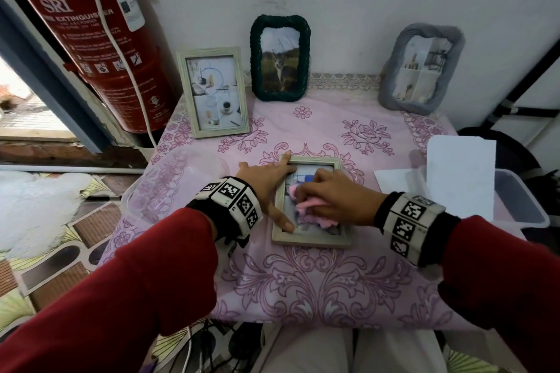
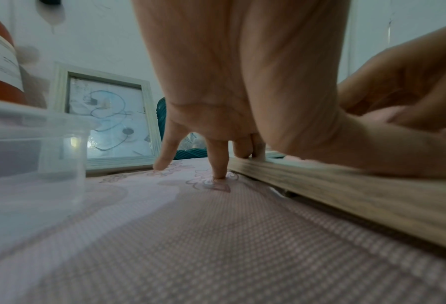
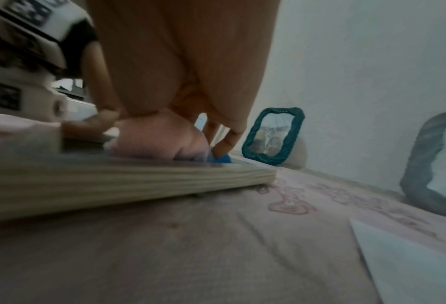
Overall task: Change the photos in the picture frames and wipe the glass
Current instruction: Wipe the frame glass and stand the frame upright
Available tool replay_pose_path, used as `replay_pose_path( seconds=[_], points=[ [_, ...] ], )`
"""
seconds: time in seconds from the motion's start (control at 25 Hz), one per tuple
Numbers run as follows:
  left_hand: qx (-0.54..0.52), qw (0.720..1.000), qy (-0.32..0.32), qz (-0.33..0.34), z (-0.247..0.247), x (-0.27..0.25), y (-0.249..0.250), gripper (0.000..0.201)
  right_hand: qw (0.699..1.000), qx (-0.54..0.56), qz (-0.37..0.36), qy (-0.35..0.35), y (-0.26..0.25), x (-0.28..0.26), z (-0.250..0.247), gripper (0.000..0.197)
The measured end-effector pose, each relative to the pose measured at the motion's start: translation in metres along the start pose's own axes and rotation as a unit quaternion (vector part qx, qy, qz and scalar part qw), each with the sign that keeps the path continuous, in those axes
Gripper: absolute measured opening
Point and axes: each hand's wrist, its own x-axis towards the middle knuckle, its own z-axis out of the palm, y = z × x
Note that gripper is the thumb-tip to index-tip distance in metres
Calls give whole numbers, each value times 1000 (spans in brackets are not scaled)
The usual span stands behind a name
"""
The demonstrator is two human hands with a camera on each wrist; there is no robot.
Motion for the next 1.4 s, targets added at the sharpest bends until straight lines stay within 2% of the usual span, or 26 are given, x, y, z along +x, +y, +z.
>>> replay_pose_path(
  seconds=[0.16,0.36,0.48,0.6,0.68,0.8,0.88,1.0,1.12,1.24,1.32,1.4],
  points=[
    [-9,1000,-4,7,0,-1,-2,130,998,-28,-51,-21,2,-28,0,34],
    [-9,1000,4,3,1,0,-2,131,994,-112,8,-12,16,-6,-9,37],
    [-4,1000,2,-3,0,1,-3,132,999,-40,25,-17,1,6,-1,32],
    [-7,1000,1,4,0,0,-4,130,999,37,-6,-18,-11,-14,8,32],
    [-11,1000,2,9,0,-1,-4,129,999,16,-33,-6,-7,-34,9,37],
    [-15,1000,6,10,2,-1,-5,129,998,-63,28,9,5,-44,9,45],
    [-14,1000,9,11,3,0,-5,129,995,-78,63,20,6,-30,11,41],
    [-10,1000,7,9,3,1,-5,130,997,-31,52,44,2,1,6,17],
    [-9,1000,7,6,2,2,-5,130,996,57,45,45,-4,8,4,15],
    [-12,1000,6,10,3,2,-6,130,995,97,-12,16,-14,-13,11,17],
    [-15,1000,5,11,3,1,-7,130,997,67,-33,24,-13,-30,9,21],
    [-14,1000,3,13,2,1,-7,129,997,-35,-18,71,-5,-42,7,33]
  ],
)
